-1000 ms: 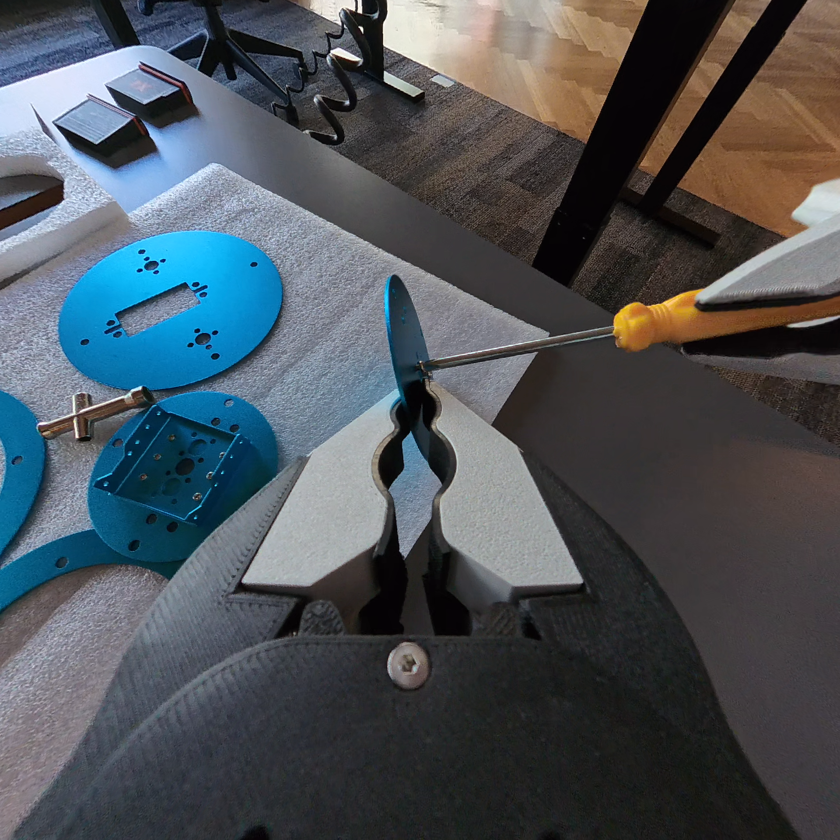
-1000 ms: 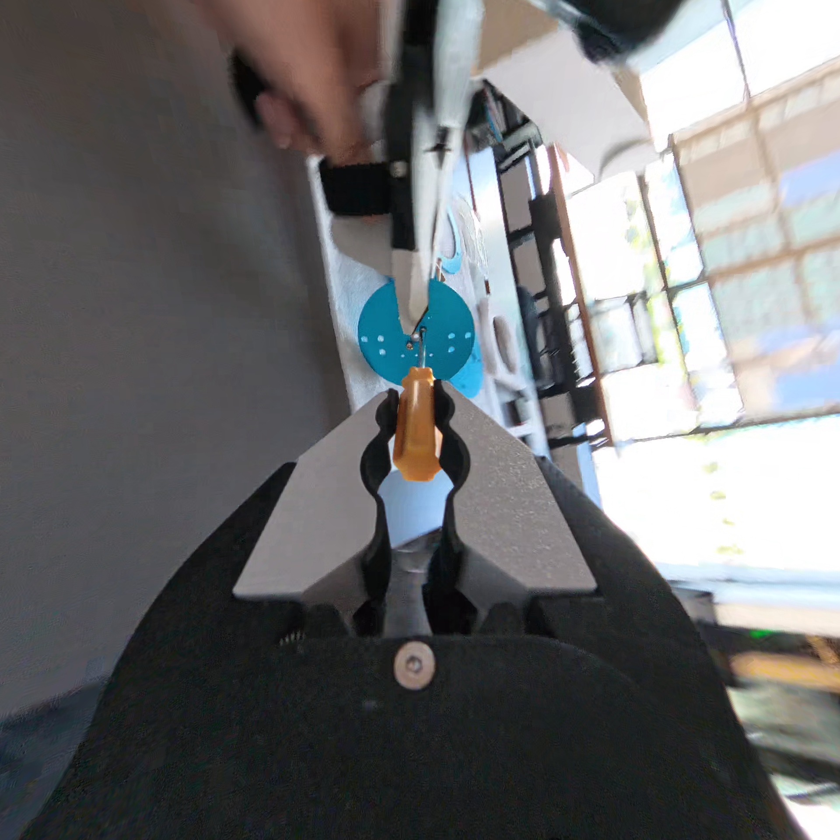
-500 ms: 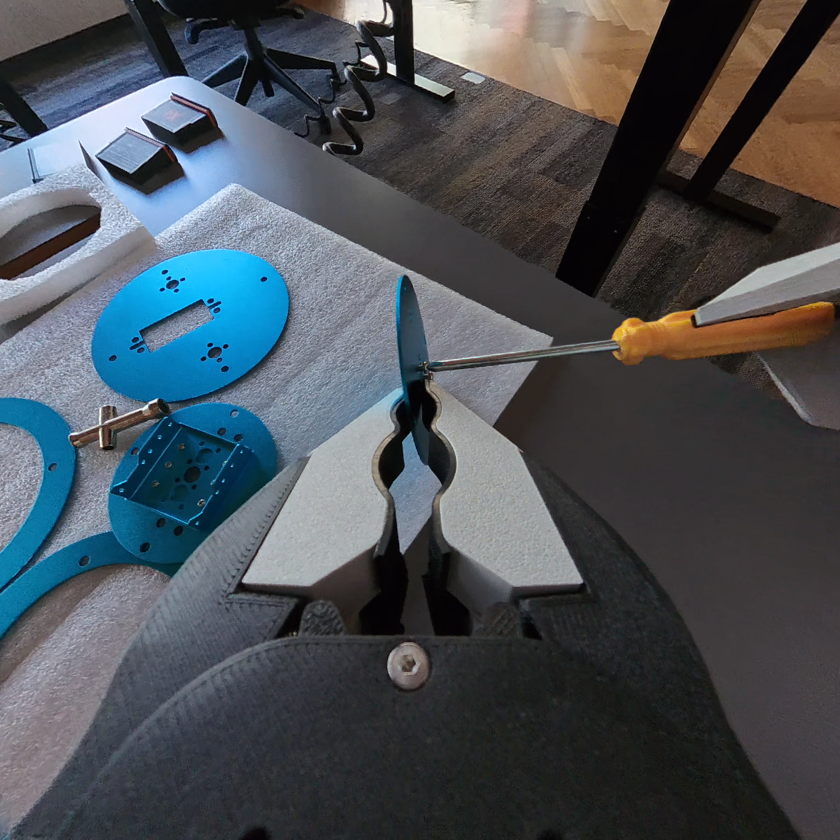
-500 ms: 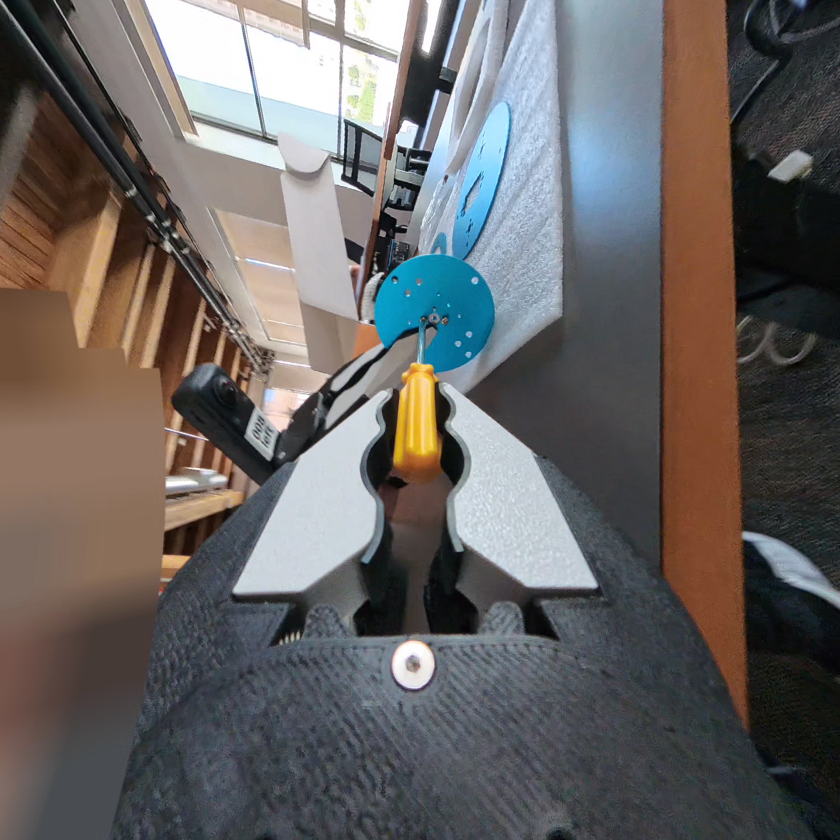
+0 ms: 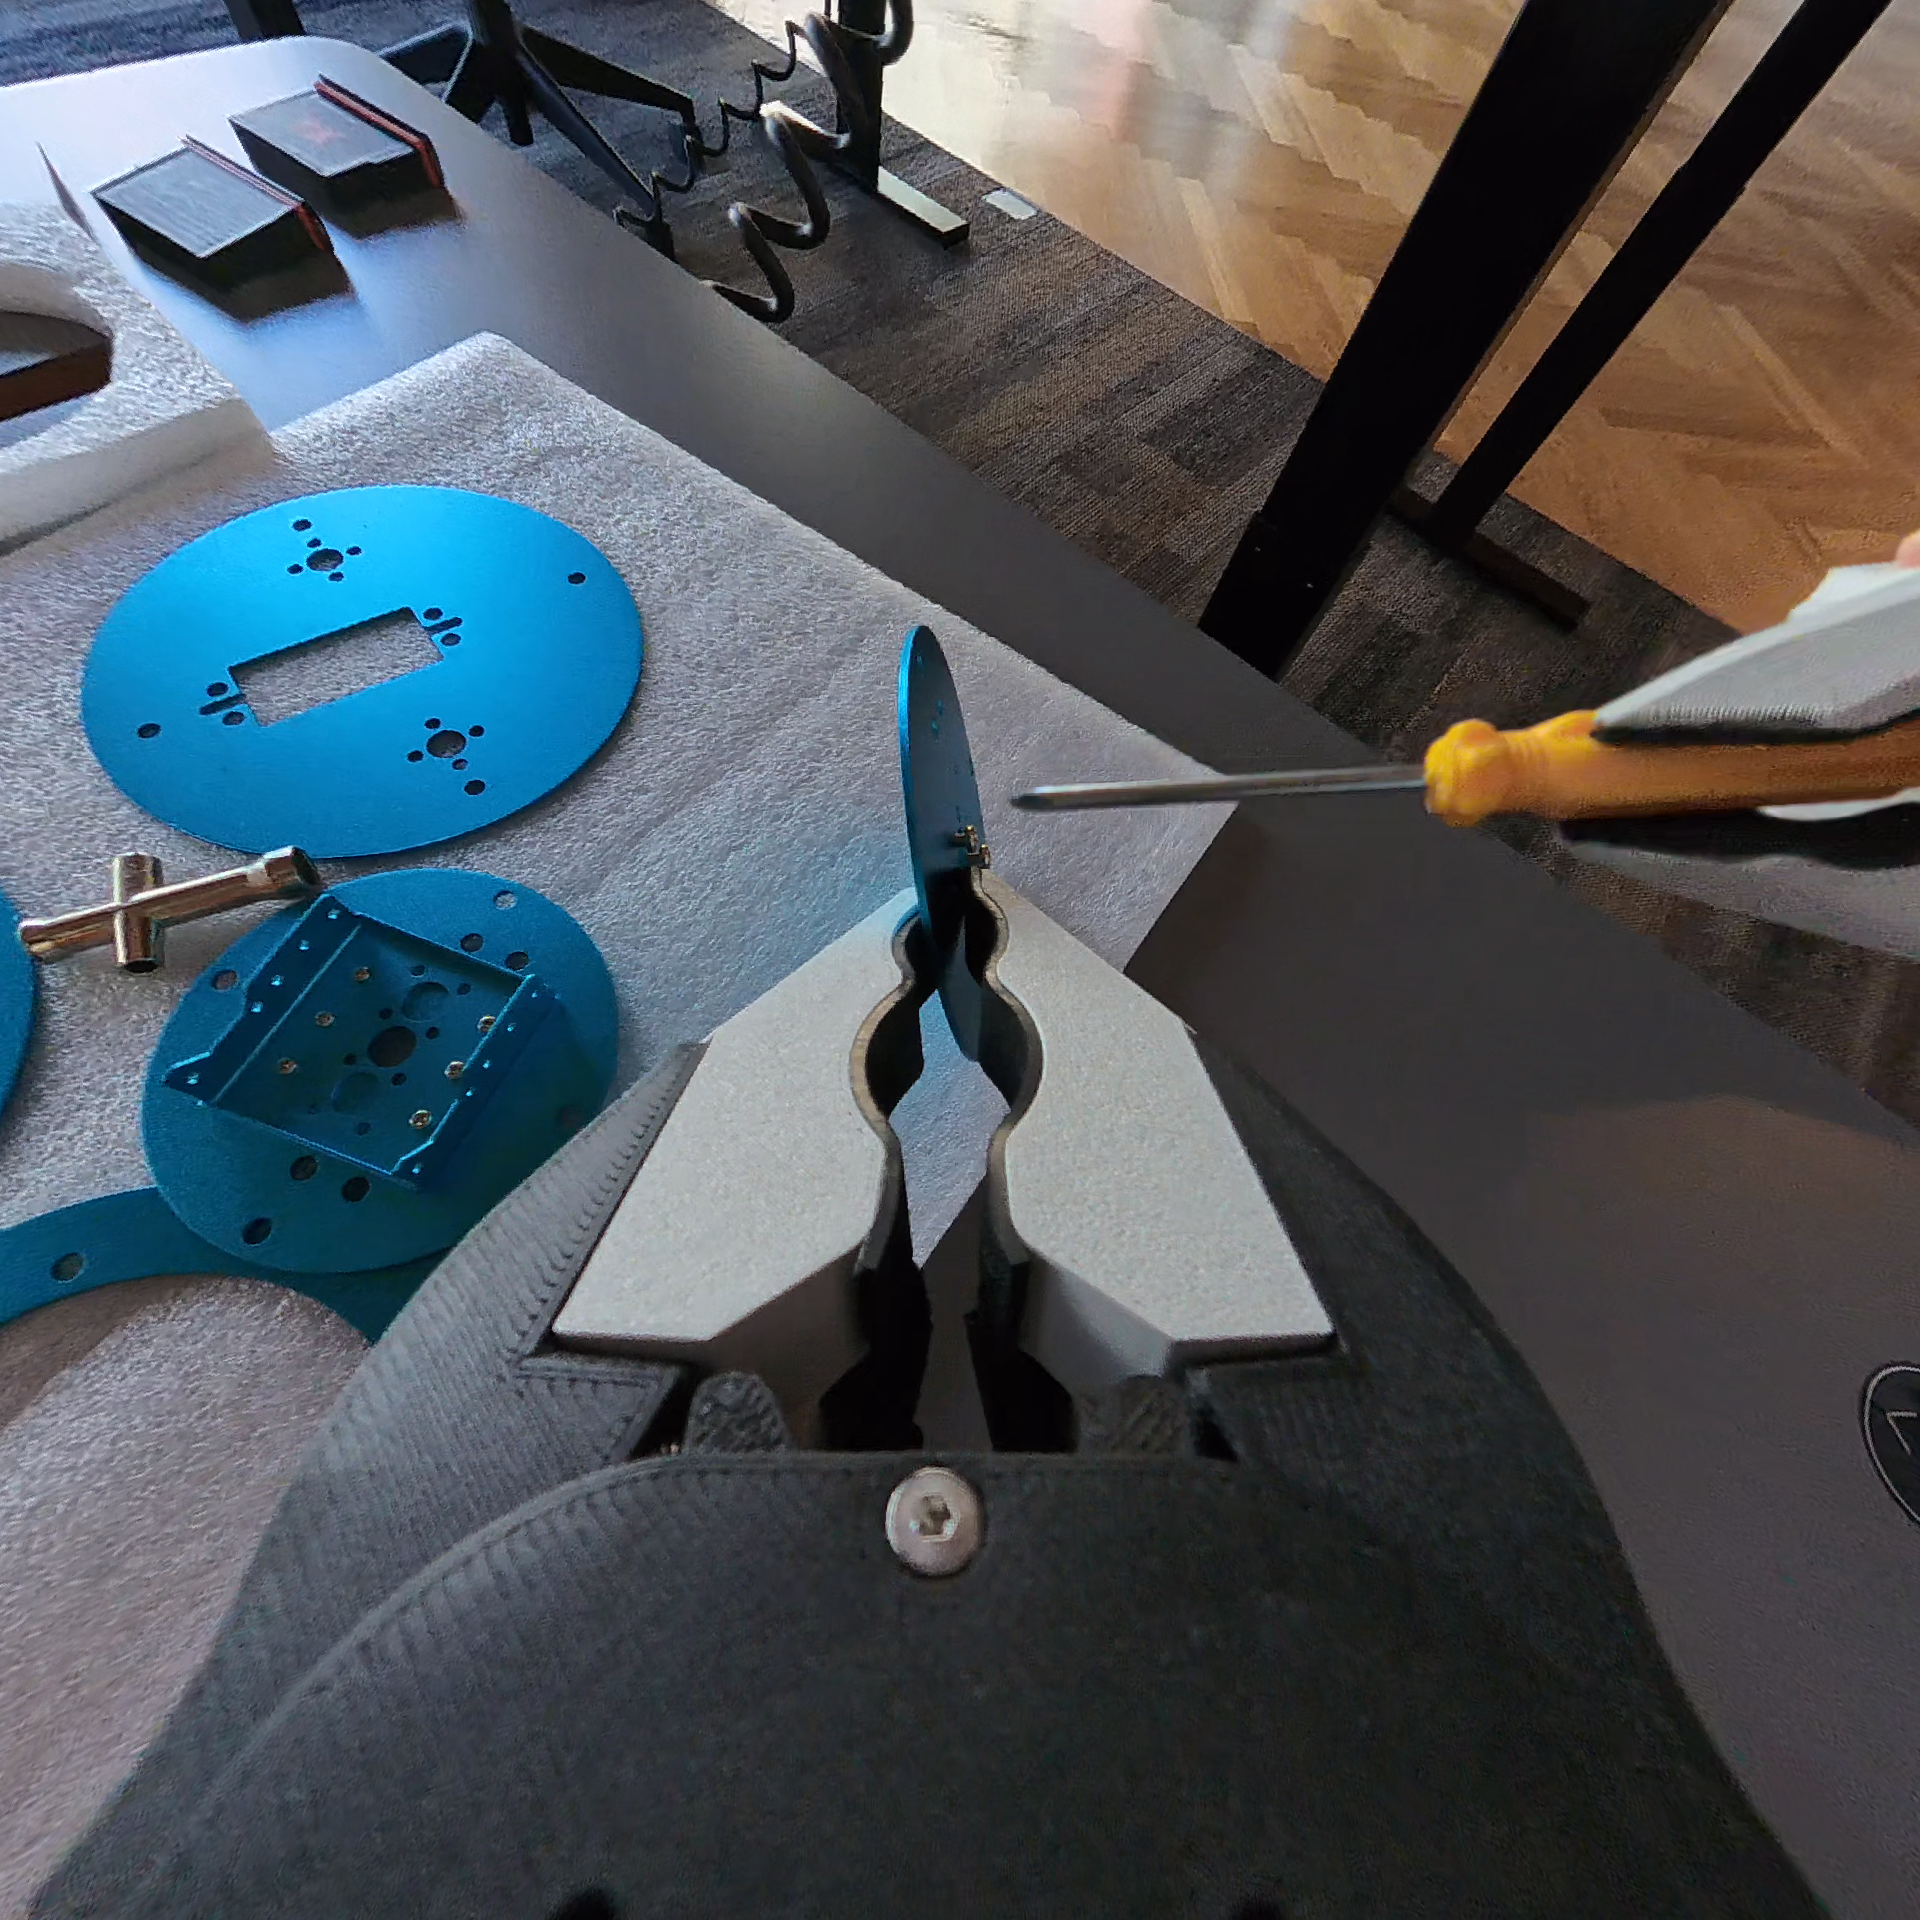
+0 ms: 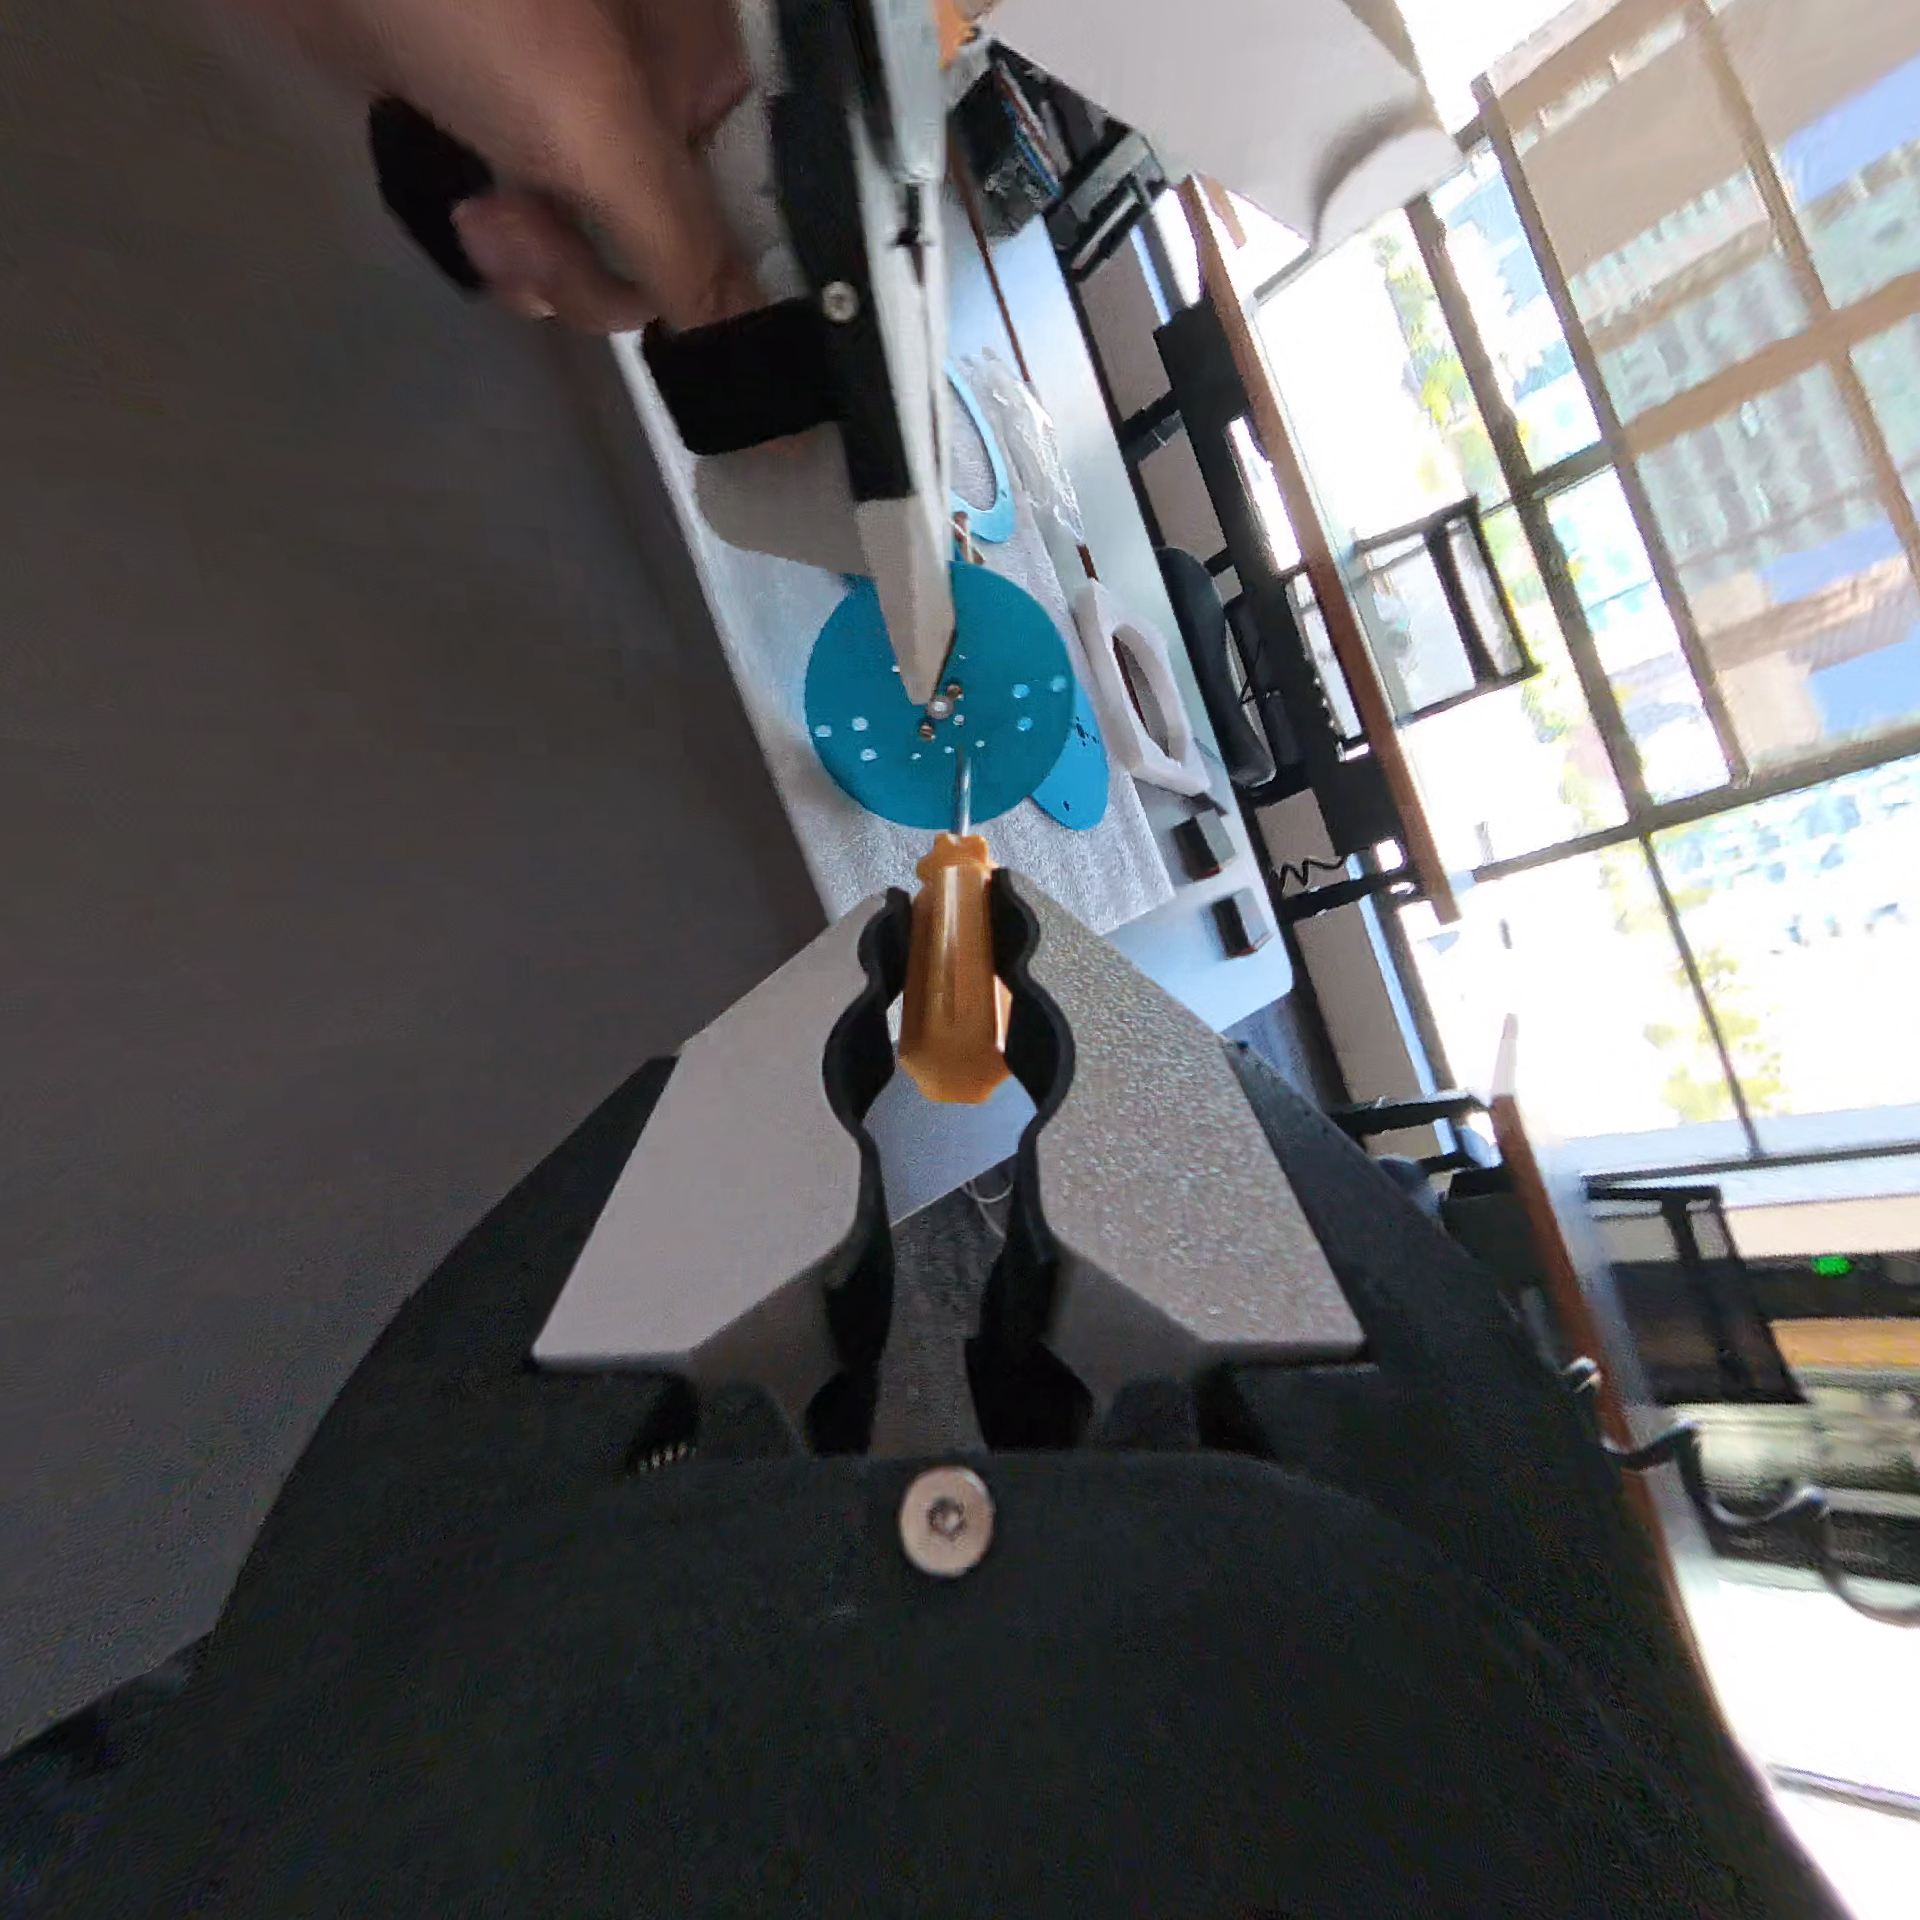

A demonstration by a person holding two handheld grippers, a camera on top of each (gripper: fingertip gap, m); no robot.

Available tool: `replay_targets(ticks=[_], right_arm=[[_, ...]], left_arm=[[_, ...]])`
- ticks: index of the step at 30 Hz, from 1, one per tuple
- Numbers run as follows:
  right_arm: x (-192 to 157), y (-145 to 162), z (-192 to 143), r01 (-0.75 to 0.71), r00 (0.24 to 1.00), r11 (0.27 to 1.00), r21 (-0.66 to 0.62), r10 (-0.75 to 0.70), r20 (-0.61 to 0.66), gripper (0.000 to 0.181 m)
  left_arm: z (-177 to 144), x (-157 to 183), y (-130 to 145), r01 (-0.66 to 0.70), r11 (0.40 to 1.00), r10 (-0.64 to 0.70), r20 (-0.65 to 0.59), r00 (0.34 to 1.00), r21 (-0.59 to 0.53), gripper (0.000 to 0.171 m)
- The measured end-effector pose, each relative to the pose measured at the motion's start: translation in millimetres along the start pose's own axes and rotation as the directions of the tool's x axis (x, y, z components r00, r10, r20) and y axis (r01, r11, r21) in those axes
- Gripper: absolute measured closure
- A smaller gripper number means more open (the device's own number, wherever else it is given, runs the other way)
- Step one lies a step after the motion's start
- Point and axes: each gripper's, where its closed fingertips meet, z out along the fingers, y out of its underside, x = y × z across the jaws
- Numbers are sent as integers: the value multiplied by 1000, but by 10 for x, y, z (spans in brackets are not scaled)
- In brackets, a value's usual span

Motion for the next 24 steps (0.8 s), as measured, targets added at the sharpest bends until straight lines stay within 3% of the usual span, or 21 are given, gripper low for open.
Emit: replay_targets(ticks=[5,24], right_arm=[[-29,-72,9,136,991,991,19,-136,-19,167],[-8,-85,36,176,984,984,31,-176,1,166]], left_arm=[[0,-5,0,8,1000,-8,-7,1000,1,169],[3,-2,-4,-6,1000,6,-6,1000,4,169]])
